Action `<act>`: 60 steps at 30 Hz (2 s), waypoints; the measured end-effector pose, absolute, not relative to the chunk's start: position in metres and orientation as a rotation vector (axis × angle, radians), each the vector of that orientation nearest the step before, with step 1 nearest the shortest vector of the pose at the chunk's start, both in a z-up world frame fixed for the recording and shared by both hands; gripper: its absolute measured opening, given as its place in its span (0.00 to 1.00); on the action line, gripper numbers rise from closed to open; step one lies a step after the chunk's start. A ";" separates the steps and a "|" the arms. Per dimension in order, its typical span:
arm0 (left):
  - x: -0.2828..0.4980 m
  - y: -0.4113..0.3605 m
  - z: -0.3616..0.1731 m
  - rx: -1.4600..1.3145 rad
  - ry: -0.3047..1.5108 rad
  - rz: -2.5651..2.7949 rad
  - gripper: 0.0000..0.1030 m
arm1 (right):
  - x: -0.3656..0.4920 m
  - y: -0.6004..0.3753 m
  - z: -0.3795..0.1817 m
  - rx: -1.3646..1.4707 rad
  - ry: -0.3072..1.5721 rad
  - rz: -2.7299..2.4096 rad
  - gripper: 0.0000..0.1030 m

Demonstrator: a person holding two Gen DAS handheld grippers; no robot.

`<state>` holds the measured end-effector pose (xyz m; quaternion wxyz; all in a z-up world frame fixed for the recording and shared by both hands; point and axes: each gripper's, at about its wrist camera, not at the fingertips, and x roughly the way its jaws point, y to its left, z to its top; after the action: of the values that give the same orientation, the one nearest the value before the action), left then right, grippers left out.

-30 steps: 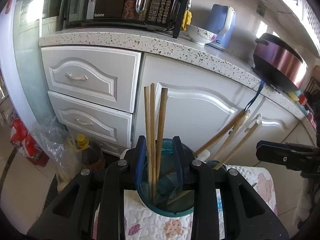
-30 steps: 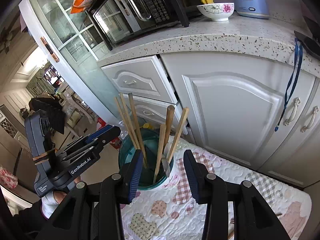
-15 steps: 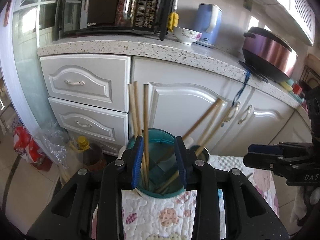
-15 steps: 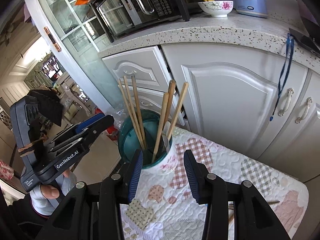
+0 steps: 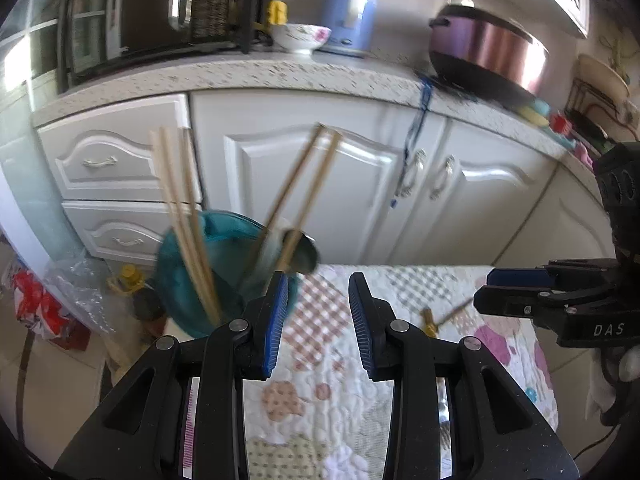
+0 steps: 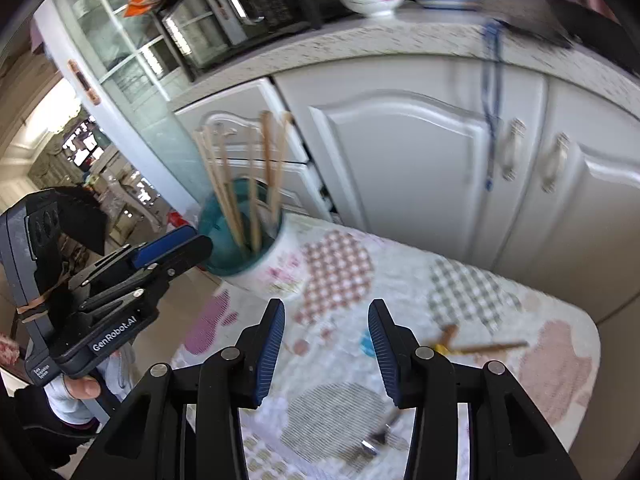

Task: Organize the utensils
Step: 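Move both tools back over the gold fork and wooden fork on the cloth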

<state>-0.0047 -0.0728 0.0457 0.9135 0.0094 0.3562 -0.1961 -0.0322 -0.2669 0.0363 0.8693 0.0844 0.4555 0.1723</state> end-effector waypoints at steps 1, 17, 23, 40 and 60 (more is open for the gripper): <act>-0.006 -0.078 0.043 0.020 0.742 -0.414 0.30 | -0.036 -0.274 0.033 0.181 0.959 0.348 0.40; -0.015 -0.142 -0.019 0.032 0.965 -0.584 0.30 | -0.048 -0.354 -0.055 0.234 1.095 0.163 0.41; -0.016 -0.143 -0.030 0.041 1.003 -0.582 0.30 | -0.023 -0.337 -0.079 -0.041 1.122 0.205 0.41; -0.008 -0.133 -0.042 0.024 1.058 -0.547 0.30 | 0.022 -0.340 -0.118 -0.357 1.244 0.397 0.22; 0.022 -0.234 -0.081 0.096 1.122 -0.678 0.30 | -0.079 -0.408 -0.090 0.199 1.208 0.242 0.29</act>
<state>0.0225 -0.2343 -0.0807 0.7916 0.0447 0.5217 -0.3151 -0.0785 -0.4078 -0.0897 0.8116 0.0931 0.5655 0.1134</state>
